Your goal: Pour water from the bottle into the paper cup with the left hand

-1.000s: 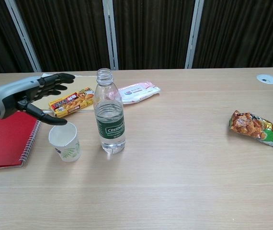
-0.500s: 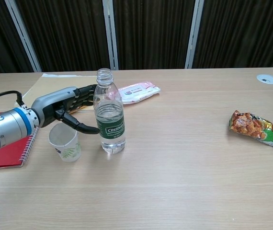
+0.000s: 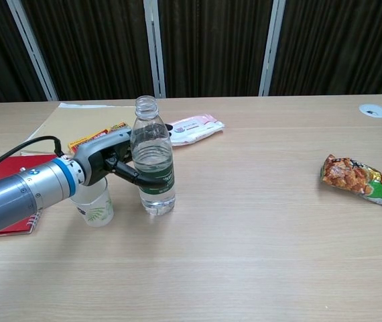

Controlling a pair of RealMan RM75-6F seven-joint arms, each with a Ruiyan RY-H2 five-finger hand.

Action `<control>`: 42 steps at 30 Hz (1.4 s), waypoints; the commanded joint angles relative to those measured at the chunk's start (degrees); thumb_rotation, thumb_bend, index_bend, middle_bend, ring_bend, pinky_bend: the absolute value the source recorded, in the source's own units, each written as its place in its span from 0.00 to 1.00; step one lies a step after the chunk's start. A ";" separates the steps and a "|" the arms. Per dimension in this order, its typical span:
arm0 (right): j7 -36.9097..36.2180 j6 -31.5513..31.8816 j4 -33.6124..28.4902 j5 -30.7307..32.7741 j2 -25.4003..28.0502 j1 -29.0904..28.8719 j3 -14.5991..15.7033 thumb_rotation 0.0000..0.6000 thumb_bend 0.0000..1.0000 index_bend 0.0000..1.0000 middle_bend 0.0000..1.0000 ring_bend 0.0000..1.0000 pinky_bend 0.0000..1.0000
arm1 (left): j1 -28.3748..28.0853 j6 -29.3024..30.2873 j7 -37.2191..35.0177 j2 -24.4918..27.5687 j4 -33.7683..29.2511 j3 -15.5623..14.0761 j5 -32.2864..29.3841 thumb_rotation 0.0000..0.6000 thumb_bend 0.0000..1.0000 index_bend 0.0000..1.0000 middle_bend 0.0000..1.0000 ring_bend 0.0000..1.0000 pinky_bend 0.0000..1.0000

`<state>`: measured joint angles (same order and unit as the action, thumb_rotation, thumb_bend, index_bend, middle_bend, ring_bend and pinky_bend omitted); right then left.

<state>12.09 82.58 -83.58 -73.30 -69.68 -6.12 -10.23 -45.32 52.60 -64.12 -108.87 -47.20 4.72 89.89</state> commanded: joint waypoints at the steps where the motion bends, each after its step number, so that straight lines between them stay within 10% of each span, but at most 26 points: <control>1: -0.08 -0.07 0.04 0.20 0.04 -0.02 -0.07 1.00 0.00 0.00 0.00 0.00 0.00 | -0.82 -0.16 -1.12 -0.73 0.68 -0.20 0.03 1.00 0.00 0.00 0.00 0.00 0.00; 9: -0.22 -0.41 0.06 0.62 0.14 -0.12 -0.10 1.00 0.00 0.00 0.00 0.00 0.00 | -1.87 0.18 -5.39 -1.96 1.81 -0.30 -0.22 1.00 0.02 0.23 0.24 0.08 0.08; 17: -0.29 -0.59 -0.01 0.77 0.20 -0.20 -0.02 1.00 0.00 0.00 0.00 0.00 0.00 | -1.90 1.97 -7.03 -3.38 3.50 0.18 -0.91 1.00 0.38 0.49 0.47 0.26 0.27; 33: -0.29 -0.55 -0.73 1.02 0.67 -0.14 0.07 1.00 0.00 0.00 0.00 0.00 0.00 | -2.39 4.05 -5.32 -0.44 -5.72 3.40 -3.29 1.00 0.40 0.55 0.51 0.32 0.33; 42: -0.60 -0.04 -1.40 0.57 1.06 0.11 0.31 1.00 0.00 0.00 0.00 0.00 0.00 | -3.47 4.61 3.63 12.69 -21.57 8.53 -5.27 1.00 0.43 0.55 0.51 0.32 0.33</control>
<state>11.49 82.50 -84.94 -72.70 -68.65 -6.03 -9.95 -48.52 57.43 -64.06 -100.74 -64.21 11.50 85.64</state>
